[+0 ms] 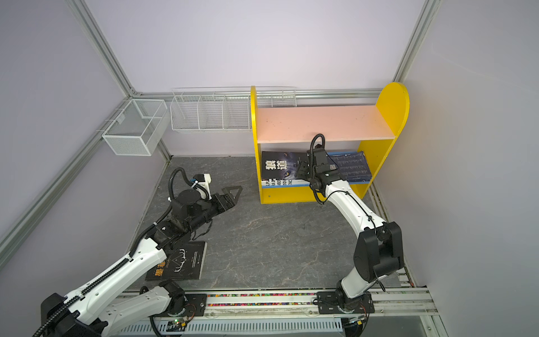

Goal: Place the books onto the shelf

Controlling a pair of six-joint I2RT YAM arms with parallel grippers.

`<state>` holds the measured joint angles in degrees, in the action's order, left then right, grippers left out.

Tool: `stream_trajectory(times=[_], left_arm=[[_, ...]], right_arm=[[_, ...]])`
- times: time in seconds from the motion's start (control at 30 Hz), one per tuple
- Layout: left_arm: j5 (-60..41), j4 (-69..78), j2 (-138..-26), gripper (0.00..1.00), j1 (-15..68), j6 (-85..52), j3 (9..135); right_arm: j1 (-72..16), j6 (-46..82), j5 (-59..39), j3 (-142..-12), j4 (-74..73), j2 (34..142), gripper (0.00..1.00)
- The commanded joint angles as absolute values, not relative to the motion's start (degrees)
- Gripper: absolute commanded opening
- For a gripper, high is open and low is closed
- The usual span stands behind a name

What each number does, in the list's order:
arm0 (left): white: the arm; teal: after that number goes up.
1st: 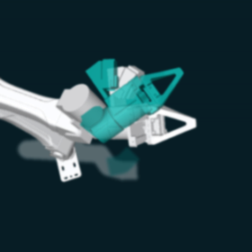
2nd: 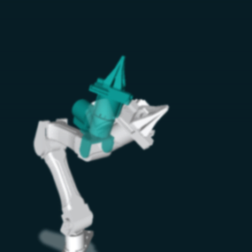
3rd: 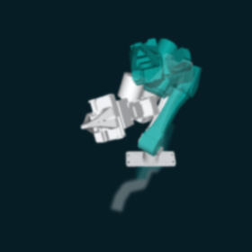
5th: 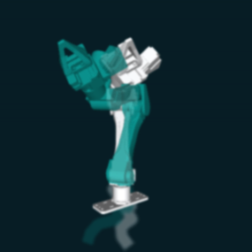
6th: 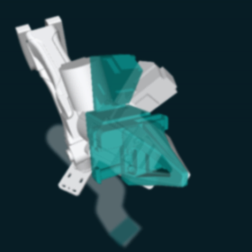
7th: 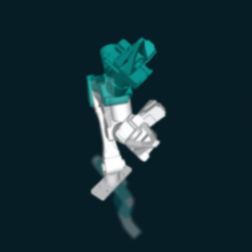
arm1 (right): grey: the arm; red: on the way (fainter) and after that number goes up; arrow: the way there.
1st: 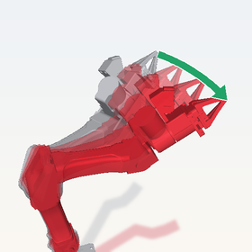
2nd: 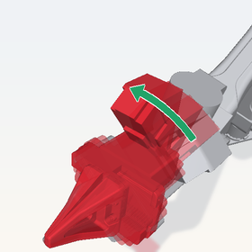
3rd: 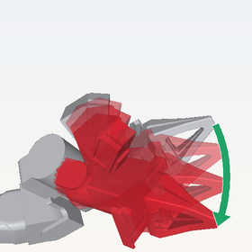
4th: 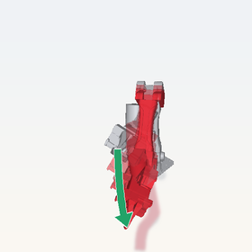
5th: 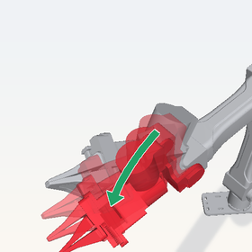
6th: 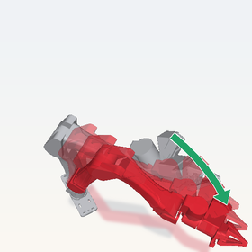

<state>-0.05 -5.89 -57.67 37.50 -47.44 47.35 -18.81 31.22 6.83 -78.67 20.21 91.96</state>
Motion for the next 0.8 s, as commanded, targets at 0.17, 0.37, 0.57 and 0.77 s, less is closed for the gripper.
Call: stream_trajectory(times=[0.17,0.37,0.57,0.77], left_arm=[[0.39,-6.08,-57.66,0.99,37.27,-46.54,49.09],[0.77,-6.63,-57.56,0.99,37.18,-46.54,48.99],[5.93,-11.24,-56.14,0.99,37.0,-45.74,48.77],[20.98,-28.48,-52.1,0.99,29.38,-49.32,46.8]], right_arm=[[-18.64,29.71,2.89,-77.8,15.94,92.99,0.66],[-18.64,28.96,3.69,-78.04,15.79,92.75,0.67],[-18.81,29.28,6.73,-75.62,14.51,88.92,0.78],[-18.87,29.01,12.05,-71.17,15.66,79.42,0.93]])
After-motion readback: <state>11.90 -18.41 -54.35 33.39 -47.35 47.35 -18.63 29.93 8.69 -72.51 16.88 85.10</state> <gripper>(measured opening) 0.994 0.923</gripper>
